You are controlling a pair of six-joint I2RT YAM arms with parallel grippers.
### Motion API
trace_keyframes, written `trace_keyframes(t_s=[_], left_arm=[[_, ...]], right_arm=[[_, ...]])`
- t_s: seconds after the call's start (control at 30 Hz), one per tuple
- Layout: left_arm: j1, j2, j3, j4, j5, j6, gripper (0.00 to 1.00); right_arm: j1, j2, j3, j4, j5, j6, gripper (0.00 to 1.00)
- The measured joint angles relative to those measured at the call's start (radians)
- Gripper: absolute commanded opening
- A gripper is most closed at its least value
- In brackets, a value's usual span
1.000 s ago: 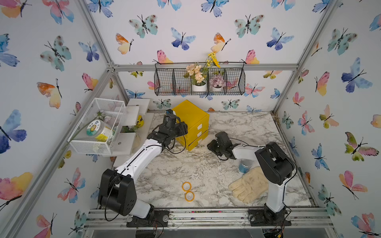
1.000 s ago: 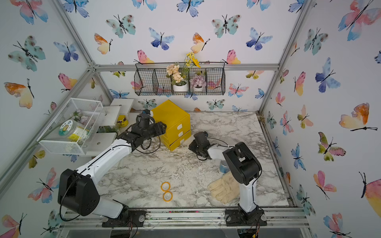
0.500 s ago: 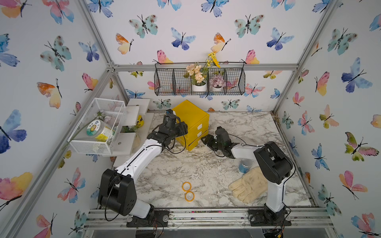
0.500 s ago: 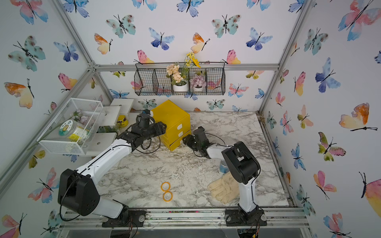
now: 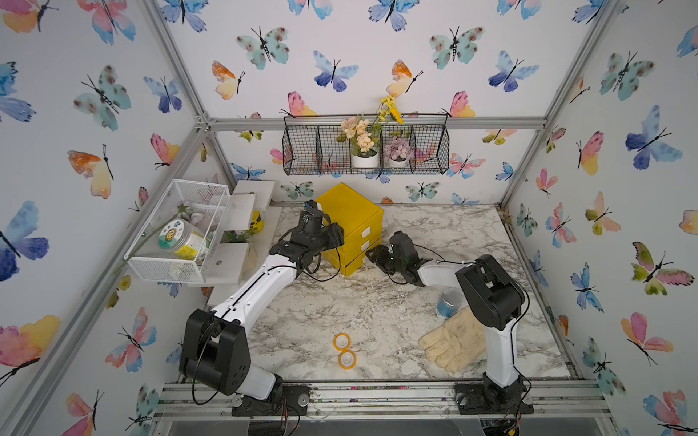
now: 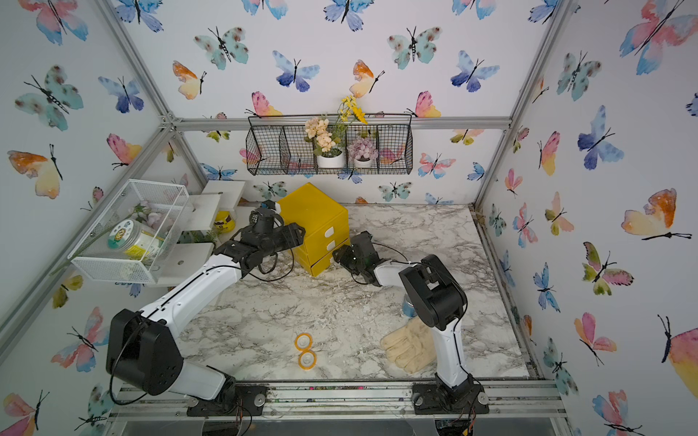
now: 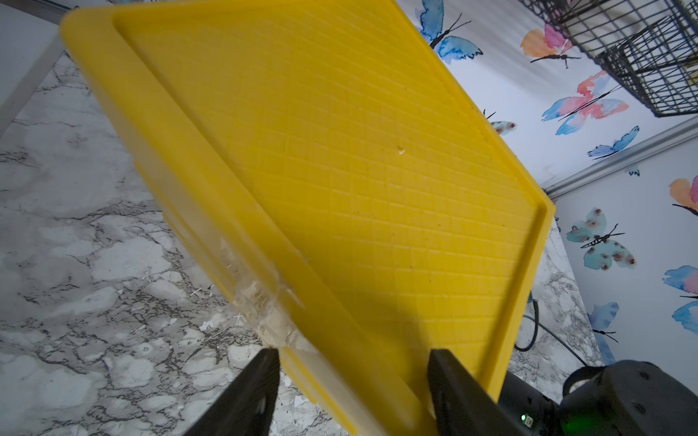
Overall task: Place the transparent tape into the drawer according to color
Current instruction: Open the drawer in the storage box.
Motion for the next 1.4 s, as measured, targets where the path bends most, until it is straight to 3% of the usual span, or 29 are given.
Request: trace_keyframes(t_s=[0.63,1.13,1.4], left_arm=[[0.001,0.002,0.000,0.005,0.012,0.000,0.66],[0.001,0.002,0.000,0.005,0.012,0.000,0.67],[0.002,0.002,0.000,0.004,0.012,0.000,0.67]], right_arm=[[0.014,0.030,0.146,-0.235,0.021,-0.008,0.30],[0.017,-0.034,0.136,-0.399,0.060,-0.124,0.28],[0.016,-0.156,0.029,-0.514,0.106,-0.191,0.29]])
